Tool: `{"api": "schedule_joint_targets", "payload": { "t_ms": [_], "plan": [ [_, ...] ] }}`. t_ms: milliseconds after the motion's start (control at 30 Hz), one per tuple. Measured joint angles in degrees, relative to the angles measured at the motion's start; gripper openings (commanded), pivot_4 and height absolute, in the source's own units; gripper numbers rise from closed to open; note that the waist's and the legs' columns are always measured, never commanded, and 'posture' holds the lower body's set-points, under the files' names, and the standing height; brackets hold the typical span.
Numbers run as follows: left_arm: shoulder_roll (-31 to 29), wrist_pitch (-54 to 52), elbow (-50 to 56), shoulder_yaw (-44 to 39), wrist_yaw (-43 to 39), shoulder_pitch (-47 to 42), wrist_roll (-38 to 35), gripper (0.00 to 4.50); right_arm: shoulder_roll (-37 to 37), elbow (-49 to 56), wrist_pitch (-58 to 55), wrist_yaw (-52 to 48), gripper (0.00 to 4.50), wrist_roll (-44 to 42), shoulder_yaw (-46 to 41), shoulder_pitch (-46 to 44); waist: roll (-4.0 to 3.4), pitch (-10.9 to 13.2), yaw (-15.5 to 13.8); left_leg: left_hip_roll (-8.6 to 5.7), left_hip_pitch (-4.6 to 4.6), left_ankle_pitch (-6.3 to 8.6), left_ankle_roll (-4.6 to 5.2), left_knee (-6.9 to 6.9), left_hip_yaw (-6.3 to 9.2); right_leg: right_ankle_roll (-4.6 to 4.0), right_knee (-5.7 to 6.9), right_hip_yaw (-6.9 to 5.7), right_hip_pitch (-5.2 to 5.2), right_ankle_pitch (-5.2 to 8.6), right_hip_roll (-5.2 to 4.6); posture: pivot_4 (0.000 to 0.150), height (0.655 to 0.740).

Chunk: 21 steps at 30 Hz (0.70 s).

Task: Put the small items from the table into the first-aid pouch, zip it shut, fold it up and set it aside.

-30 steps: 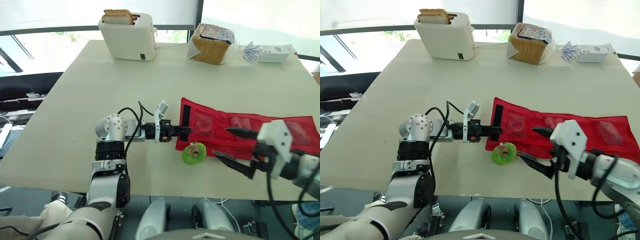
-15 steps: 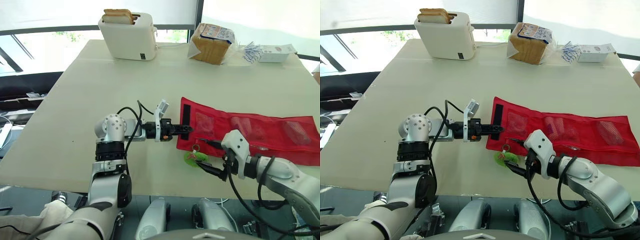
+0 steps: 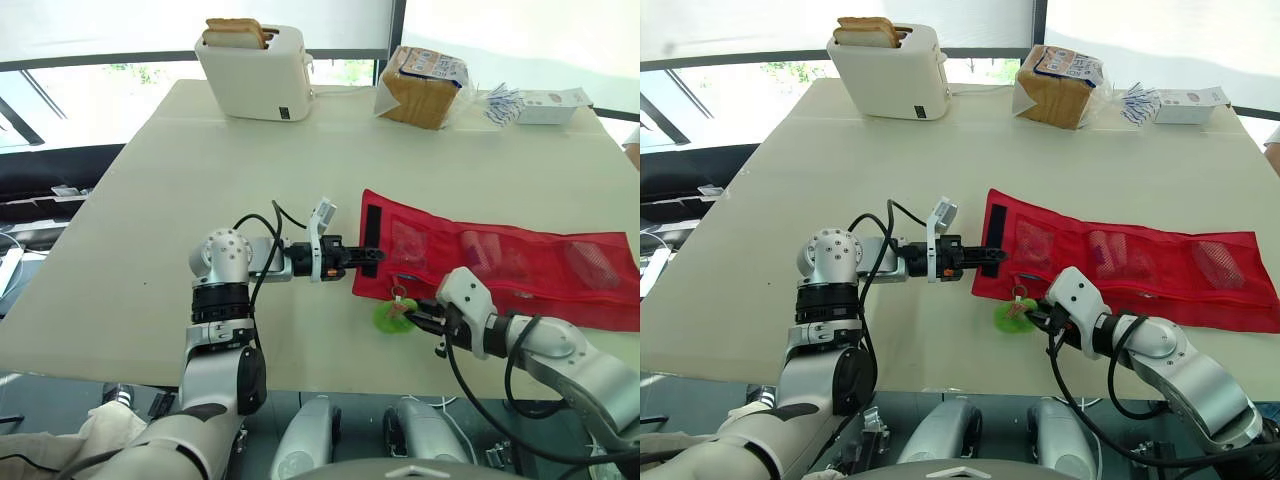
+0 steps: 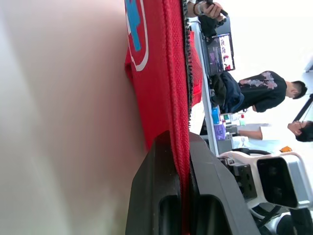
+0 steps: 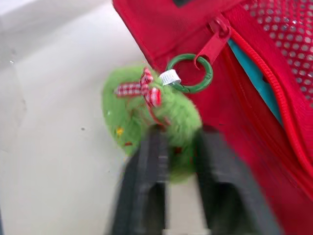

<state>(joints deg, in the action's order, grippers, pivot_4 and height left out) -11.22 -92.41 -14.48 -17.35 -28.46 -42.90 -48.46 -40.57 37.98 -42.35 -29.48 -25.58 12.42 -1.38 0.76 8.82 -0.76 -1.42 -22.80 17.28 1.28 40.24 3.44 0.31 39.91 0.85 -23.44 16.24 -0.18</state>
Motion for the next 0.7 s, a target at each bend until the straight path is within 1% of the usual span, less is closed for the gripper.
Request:
{"api": "schedule_joint_targets", "payload": {
  "t_ms": [67, 133, 167, 233, 333, 367, 467, 600, 700],
  "plan": [
    [-0.8, 0.0, 0.1, 0.1, -0.1, 0.0, 0.0, 0.00, -0.2, 0.6, -0.1, 0.1, 0.07, 0.0, -1.4, 1.3, 0.00, 0.0, 0.0, 0.00, 0.00, 0.00, 0.00, 0.00, 0.00, 0.00, 0.00, 0.00, 0.00, 0.00, 0.00, 0.150, 0.7400],
    [-2.8, 0.2, 0.7, 2.2, -1.2, 0.2, 0.0, 0.00, -0.5, 3.4, -1.2, 0.7, 0.07, -1.2, -7.0, 5.1, -0.01, 0.0, -0.1, 0.00, -0.01, 0.00, -0.01, -0.01, 0.01, 0.00, 0.00, 0.00, 0.00, 0.00, 0.00, 0.150, 0.7400],
    [-4.4, 0.7, 1.3, 3.8, -2.3, 0.6, 0.1, 0.00, -0.8, 5.5, -1.5, 0.9, 0.07, -2.5, -12.5, 8.1, -0.02, 0.0, -0.1, 0.00, -0.01, 0.00, -0.01, -0.02, -0.01, 0.00, 0.00, 0.02, 0.00, 0.00, 0.00, 0.150, 0.7400],
    [-5.8, 2.1, 1.5, 5.5, -3.8, 1.2, 0.2, 0.00, -1.3, 7.0, -2.1, 0.7, 0.07, -3.5, -18.6, 11.8, -0.03, 0.0, -0.1, 0.00, 0.01, 0.00, -0.01, -0.02, 0.00, 0.00, -0.01, 0.01, 0.01, 0.00, 0.00, 0.150, 0.7400],
    [-10.8, 5.8, 1.2, 9.2, -7.0, 3.4, 2.3, 0.00, -2.4, 6.3, -3.5, -0.2, 0.07, -4.0, -31.0, 19.7, -0.03, 0.0, 0.0, 0.01, 0.03, 0.00, -0.01, -0.04, -0.02, 0.00, 0.00, 0.02, 0.02, 0.00, 0.00, 0.150, 0.7400],
    [-11.3, 6.3, 1.1, 9.4, -7.2, 3.6, 2.5, 0.00, -2.5, 6.0, -3.7, -0.2, 0.07, -3.9, -32.0, 20.3, -0.03, 0.0, 0.1, 0.01, 0.04, 0.00, -0.01, -0.04, -0.03, 0.00, 0.01, 0.04, 0.01, 0.00, 0.01, 0.150, 0.7400],
    [-14.8, 11.2, -0.5, 13.8, -11.7, 3.7, 4.8, 0.00, -3.8, 1.8, -3.8, -0.8, 0.07, -1.7, -40.9, 25.4, -0.07, 0.0, -0.1, 0.00, 0.05, 0.00, -0.01, -0.05, -0.07, -0.01, 0.02, 0.05, 0.02, 0.00, 0.01, 0.150, 0.7400],
    [-19.7, 18.1, -6.3, 16.3, -16.6, 3.3, 8.9, 0.00, -7.3, -9.9, -3.1, -1.4, 0.07, 4.9, -53.6, 30.6, -0.07, 0.0, -0.1, 0.00, 0.06, 0.00, -0.01, -0.11, -0.10, -0.02, -0.01, 0.07, 0.01, 0.01, 0.01, 0.150, 0.7400],
    [-20.6, 21.4, -10.0, 17.4, -19.1, 2.1, 10.9, 0.00, -8.5, -14.8, -1.3, -2.4, 0.07, 7.5, -57.5, 31.8, -0.09, 0.0, 0.0, 0.00, 0.08, 0.00, 0.00, -0.13, -0.13, -0.02, 0.00, 0.09, 0.01, 0.01, 0.01, 0.150, 0.7400]
  ]
}}
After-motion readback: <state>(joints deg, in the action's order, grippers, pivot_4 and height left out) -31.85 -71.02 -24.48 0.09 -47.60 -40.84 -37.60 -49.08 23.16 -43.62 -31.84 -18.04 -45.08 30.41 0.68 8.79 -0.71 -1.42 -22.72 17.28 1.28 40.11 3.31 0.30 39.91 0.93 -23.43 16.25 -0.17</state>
